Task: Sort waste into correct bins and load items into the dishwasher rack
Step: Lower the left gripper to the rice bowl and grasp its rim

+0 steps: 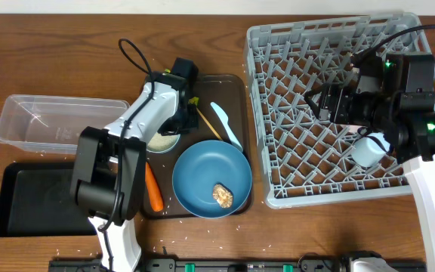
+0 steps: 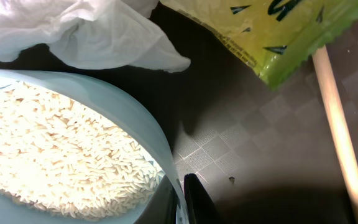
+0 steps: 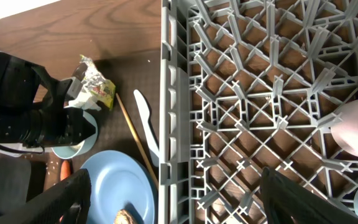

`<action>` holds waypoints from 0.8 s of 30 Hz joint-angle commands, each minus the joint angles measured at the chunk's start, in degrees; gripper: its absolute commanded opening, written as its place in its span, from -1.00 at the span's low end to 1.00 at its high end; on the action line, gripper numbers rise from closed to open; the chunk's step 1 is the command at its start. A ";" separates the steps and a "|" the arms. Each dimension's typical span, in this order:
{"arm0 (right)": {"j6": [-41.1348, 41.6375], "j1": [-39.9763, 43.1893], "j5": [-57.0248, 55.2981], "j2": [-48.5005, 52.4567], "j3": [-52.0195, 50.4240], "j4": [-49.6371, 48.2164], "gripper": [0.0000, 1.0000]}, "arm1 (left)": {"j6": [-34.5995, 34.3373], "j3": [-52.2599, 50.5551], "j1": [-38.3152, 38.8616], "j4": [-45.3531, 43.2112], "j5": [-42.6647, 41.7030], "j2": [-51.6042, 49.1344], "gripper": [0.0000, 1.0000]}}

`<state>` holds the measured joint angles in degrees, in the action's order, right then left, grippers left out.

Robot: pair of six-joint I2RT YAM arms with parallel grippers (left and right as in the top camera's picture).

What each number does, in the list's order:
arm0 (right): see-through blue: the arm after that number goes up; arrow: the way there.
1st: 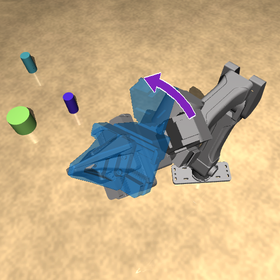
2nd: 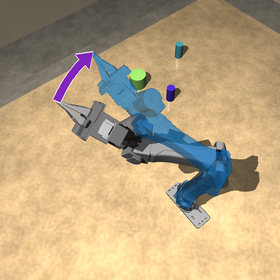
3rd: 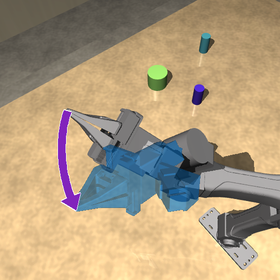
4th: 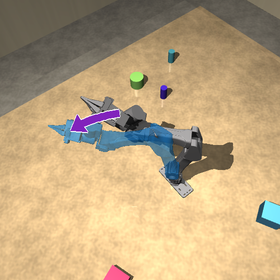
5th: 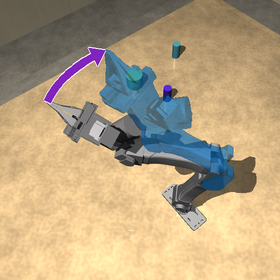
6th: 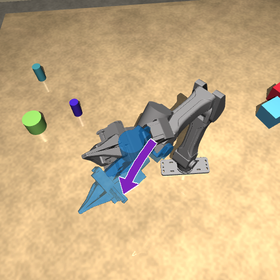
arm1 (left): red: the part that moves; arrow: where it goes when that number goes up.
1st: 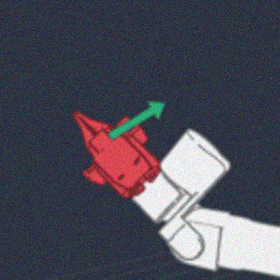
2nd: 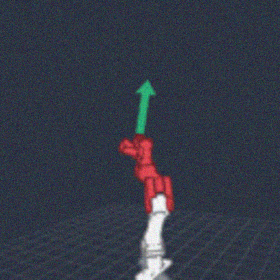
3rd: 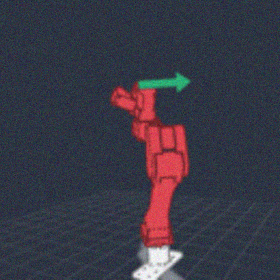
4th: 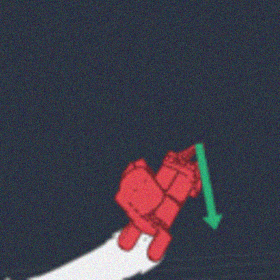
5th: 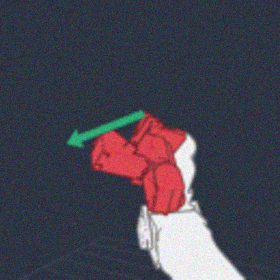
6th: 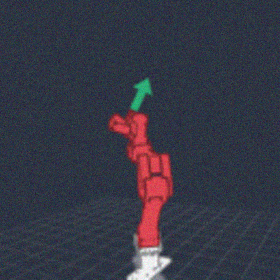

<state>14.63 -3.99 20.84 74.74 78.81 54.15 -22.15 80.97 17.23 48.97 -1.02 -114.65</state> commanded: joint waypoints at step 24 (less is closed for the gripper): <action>-0.55 -0.22 0.20 0.17 0.15 -2.10 0.67 | -3.04 -0.11 0.00 5.81 1.73 26.08 -0.87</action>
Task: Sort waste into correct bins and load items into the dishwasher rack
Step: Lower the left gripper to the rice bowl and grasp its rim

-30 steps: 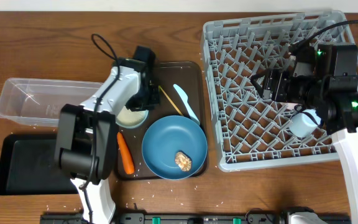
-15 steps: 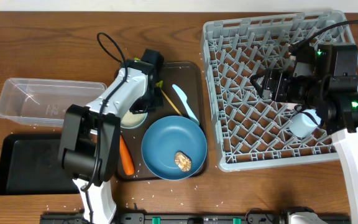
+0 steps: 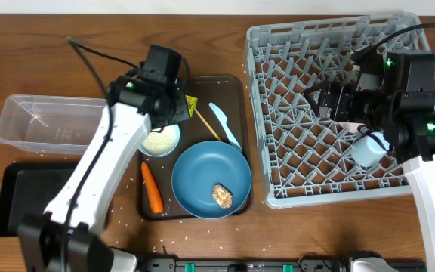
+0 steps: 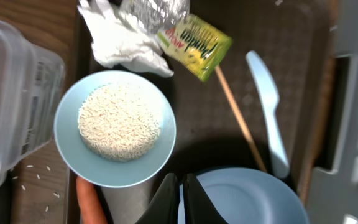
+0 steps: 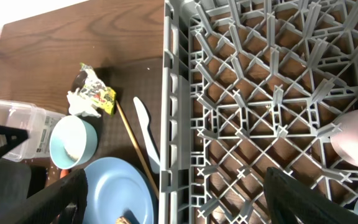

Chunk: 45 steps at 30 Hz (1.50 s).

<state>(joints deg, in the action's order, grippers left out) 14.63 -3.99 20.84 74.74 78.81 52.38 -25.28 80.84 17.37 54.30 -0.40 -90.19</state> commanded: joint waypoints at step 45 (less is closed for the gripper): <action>-0.35 -0.22 0.39 0.17 0.15 1.22 0.79 | 2.64 -0.09 4.15 -5.27 10.82 -26.23 -0.62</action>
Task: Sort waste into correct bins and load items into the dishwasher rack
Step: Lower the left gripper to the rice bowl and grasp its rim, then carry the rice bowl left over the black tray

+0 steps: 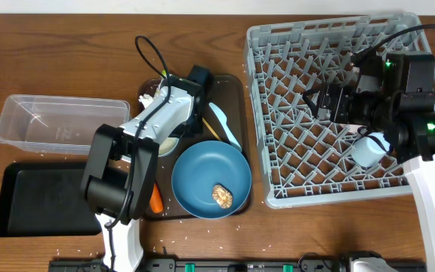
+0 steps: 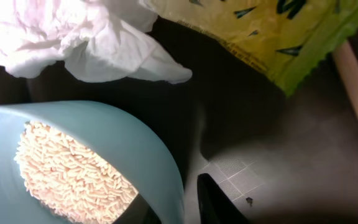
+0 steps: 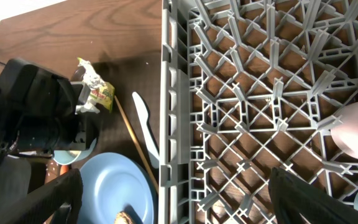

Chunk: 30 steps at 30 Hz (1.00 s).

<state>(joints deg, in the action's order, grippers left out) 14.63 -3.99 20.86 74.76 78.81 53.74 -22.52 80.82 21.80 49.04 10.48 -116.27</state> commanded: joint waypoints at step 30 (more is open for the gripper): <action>-0.33 -0.20 0.37 0.15 0.15 -2.16 0.84 | -4.85 -0.81 -1.36 11.78 -1.05 30.42 -0.87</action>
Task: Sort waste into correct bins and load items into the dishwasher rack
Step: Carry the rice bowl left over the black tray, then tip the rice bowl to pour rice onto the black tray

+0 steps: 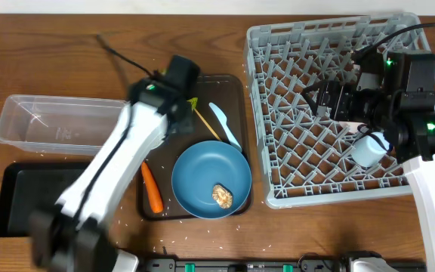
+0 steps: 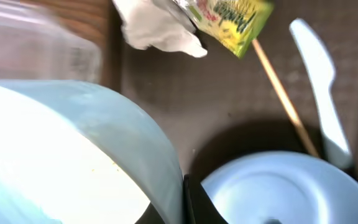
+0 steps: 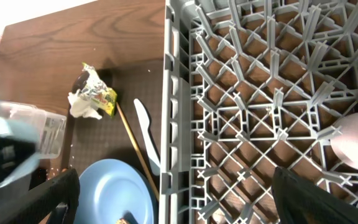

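Note:
My left gripper (image 2: 182, 199) is shut on the rim of the light-blue bowl (image 2: 73, 155) and holds it above the dark tray (image 1: 229, 85). The bowl's inside is washed out bright. Below it on the tray lie a white napkin (image 2: 154, 28), a yellow-green wrapper (image 2: 232, 22), a wooden chopstick (image 2: 284, 99), a pale blue knife (image 2: 319, 81) and a blue plate (image 1: 211, 179) with a food scrap (image 1: 223, 195). A carrot (image 1: 152, 187) lies at the tray's left edge. My right gripper (image 3: 185, 196) hangs open over the left side of the grey dishwasher rack (image 1: 338, 113).
A clear plastic container (image 1: 51, 121) sits left of the tray, with a black bin tray (image 1: 21, 200) in front of it. A white cup (image 1: 368, 149) stands in the rack's right part. Rice grains are scattered on the wooden table (image 1: 66, 45).
The bowl was on the tray with my left gripper's fingers low at its rim. Now the gripper holds it up off the tray. The right arm has not moved.
First my left gripper was down at the rim of the rice bowl on the tray. Then it was high above the tray, shut and holding nothing, the bowl still resting there. Then it was at the rim again, and now the bowl is lifted. The right gripper stayed open over the rack.

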`<action>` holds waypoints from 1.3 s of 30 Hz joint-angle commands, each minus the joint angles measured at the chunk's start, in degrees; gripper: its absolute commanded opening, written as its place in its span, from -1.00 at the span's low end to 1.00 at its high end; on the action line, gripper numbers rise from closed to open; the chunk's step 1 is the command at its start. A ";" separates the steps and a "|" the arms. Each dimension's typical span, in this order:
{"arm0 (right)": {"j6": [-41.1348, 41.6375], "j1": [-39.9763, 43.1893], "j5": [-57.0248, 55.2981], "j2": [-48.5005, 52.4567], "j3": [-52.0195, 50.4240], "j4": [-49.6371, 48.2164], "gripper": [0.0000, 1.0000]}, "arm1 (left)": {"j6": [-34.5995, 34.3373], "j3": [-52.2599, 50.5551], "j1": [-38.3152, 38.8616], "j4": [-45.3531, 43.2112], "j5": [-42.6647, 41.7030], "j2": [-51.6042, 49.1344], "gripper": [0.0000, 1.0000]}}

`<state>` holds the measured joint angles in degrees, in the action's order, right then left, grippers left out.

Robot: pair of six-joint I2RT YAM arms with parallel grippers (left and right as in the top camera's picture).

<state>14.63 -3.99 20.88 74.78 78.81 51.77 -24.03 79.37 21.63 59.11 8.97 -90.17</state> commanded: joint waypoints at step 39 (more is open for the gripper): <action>-0.33 -0.22 0.37 0.13 0.15 0.04 0.86 | 28.02 -41.90 -96.06 -16.96 -94.12 24.30 -0.88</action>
<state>14.63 -3.99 21.02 74.81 78.78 51.77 -0.95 39.79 -72.05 43.07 -73.03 -66.22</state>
